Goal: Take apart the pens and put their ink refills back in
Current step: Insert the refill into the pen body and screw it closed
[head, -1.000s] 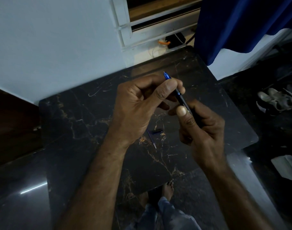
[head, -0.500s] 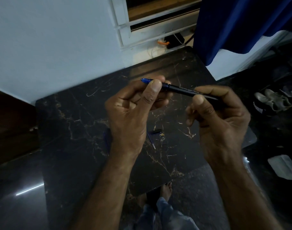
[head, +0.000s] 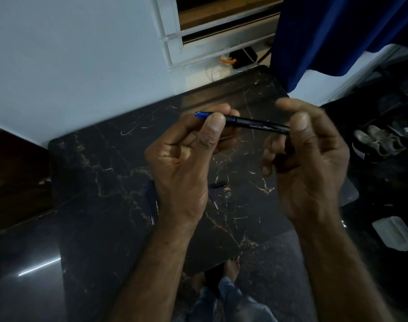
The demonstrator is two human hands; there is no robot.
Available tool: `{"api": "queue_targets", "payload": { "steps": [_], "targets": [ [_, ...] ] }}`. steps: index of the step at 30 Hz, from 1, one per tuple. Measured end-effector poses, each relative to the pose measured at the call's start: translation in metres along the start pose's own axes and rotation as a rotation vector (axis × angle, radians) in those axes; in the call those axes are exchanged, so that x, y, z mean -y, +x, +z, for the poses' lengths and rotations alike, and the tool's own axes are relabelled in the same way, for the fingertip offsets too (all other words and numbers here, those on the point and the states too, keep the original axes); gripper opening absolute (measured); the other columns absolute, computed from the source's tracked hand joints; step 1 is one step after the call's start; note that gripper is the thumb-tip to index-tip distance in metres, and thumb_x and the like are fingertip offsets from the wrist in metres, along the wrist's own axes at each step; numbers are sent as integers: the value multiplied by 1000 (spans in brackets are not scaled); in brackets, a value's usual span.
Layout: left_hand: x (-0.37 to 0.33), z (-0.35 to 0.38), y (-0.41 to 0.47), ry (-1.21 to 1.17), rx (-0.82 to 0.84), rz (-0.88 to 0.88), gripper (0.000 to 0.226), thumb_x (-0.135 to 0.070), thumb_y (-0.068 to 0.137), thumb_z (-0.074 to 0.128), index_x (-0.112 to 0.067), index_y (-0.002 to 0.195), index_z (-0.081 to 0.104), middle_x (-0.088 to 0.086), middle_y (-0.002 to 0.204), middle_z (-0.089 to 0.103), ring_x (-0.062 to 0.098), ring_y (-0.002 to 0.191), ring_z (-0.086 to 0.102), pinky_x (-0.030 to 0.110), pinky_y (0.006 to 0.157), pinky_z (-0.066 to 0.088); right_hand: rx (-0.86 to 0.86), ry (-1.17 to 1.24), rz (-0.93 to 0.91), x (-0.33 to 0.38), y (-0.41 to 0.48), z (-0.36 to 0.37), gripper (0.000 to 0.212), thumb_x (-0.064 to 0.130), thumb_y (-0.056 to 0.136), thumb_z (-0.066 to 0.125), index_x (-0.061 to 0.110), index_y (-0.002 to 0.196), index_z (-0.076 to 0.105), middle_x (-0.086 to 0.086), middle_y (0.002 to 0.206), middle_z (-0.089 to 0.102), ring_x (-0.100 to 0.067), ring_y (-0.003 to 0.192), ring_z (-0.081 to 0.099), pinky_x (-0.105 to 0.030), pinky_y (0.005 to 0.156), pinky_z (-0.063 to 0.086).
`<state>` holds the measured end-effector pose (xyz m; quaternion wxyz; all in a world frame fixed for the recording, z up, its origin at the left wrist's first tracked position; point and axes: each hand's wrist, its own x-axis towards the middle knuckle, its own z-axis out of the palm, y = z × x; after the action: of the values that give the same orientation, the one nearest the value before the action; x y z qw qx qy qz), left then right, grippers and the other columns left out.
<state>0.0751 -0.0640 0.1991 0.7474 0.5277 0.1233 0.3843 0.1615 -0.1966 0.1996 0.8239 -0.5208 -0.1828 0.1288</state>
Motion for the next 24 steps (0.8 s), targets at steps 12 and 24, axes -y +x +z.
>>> {"api": "queue_targets", "payload": {
  "steps": [12, 24],
  "targets": [
    [-6, -16, 0, 80, 76, -5, 17, -12, 104, 64, -7, 113, 77, 0, 94, 77, 13, 81, 71, 28, 62, 63, 136, -346, -127, 9, -4, -13, 22, 37, 108, 65, 17, 104, 74, 7, 69, 63, -12, 48, 53, -29, 43, 45],
    [-10, -17, 2, 195, 172, 26, 15, -8, 104, 66, -12, 112, 78, -4, 93, 79, 10, 77, 73, 26, 56, 60, 271, -643, -82, 20, -8, -9, 28, 42, 112, 54, 21, 117, 72, 10, 74, 64, -8, 59, 62, -25, 52, 48]
  ]
}}
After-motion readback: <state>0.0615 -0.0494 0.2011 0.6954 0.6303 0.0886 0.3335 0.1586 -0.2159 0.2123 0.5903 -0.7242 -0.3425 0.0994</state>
